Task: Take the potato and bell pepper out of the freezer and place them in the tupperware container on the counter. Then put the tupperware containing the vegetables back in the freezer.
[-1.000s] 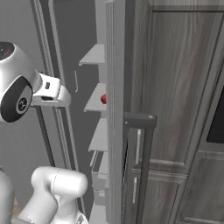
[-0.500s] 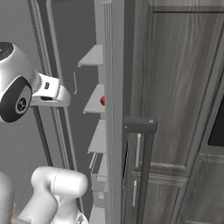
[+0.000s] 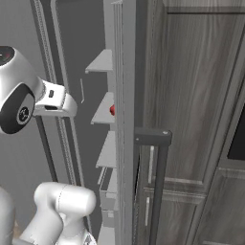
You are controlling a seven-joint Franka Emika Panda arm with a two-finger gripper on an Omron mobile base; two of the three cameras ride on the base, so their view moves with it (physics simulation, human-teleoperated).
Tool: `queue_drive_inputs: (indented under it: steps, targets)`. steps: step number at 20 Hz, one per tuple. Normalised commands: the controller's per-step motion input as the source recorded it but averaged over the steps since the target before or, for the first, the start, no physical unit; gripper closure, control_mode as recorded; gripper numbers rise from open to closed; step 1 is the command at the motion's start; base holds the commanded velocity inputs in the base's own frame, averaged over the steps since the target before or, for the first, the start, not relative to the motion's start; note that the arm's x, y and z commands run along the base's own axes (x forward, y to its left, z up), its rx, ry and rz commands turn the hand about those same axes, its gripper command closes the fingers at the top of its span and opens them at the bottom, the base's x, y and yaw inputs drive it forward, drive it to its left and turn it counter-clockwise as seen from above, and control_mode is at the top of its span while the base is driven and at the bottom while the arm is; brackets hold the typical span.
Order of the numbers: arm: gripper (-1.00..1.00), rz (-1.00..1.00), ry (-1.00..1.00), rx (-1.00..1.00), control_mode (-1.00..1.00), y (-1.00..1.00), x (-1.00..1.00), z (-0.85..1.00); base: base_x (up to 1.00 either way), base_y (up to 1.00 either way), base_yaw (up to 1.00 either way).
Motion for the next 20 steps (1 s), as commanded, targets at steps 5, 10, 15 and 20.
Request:
queue_drive_inputs:
  steps: [5,10,15,20]
  targets:
    - [-1.0,0.0,0.03,0.01,-1.0,-0.14,0.08,-0.15,0.0,0.0,0.0]
    - [-1.0,-0.01,0.06,0.06,-1.0,-0.32,0.17,-0.32,0.0,0.0,0.0]
    - [-1.0,0.0,0.0,0.07,-1.0,-0.23,0.19,-0.32,0.0,0.0,0.0]
    - [-1.0,0.0,0.0,0.04,-1.0,-0.01,0.32,-0.31,0.0,0.0,0.0]
